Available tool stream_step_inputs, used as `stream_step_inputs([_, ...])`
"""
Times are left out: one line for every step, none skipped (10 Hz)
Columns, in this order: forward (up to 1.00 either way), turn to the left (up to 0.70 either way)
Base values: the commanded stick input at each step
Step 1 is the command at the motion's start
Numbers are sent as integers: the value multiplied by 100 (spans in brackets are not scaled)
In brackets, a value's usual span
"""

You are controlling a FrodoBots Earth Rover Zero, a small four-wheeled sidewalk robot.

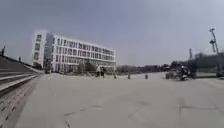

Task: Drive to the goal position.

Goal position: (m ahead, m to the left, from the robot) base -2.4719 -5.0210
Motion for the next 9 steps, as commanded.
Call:
stream_step_inputs([100,-40])
stream_step_inputs([100,-40])
stream_step_inputs([100,-40])
stream_step_inputs([100,-40])
stream_step_inputs([100,-40])
stream_step_inputs([100,-40])
stream_step_inputs([100,-40])
stream_step_inputs([100,-40])
stream_step_inputs([100,-40])
